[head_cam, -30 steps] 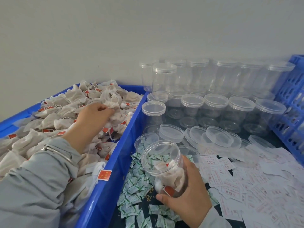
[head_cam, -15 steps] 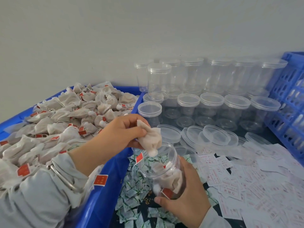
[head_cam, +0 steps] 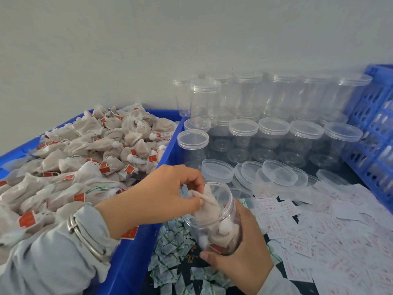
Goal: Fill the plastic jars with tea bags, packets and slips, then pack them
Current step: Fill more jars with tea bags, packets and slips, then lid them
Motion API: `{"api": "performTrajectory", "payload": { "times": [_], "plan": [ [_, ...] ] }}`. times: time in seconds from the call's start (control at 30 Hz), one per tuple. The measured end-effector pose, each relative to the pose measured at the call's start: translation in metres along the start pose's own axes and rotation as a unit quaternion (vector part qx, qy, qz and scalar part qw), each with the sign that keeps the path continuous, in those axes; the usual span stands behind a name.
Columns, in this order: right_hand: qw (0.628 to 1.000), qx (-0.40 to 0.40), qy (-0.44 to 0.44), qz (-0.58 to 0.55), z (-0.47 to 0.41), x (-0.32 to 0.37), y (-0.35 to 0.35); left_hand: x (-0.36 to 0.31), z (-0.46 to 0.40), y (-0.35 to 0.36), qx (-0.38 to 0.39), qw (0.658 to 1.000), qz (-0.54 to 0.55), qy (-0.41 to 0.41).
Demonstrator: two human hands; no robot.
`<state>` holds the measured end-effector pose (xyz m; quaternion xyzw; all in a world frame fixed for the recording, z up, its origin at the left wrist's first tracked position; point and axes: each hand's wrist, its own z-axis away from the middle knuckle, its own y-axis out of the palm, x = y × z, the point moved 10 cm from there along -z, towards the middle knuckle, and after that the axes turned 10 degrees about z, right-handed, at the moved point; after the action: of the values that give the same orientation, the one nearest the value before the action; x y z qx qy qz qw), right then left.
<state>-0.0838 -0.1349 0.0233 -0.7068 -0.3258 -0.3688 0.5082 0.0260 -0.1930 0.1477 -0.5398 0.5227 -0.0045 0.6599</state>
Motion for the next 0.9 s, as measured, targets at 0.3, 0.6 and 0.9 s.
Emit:
{"api": "performTrajectory", "payload": {
  "times": [0.3,0.6,0.9],
  "plan": [
    [0.998,-0.04,-0.029,0.038,0.003,0.007,-0.008,0.001,0.0,0.01,0.049,0.995,-0.088,0.021],
    [0.985,-0.064,-0.109,-0.121,0.005,0.025,-0.02,0.008,0.001,0.028,0.101,0.986,0.13,-0.041],
    [0.972,0.031,-0.162,-0.165,0.006,0.05,-0.008,0.002,0.0,0.041,0.121,0.979,0.165,-0.014]
  ]
}}
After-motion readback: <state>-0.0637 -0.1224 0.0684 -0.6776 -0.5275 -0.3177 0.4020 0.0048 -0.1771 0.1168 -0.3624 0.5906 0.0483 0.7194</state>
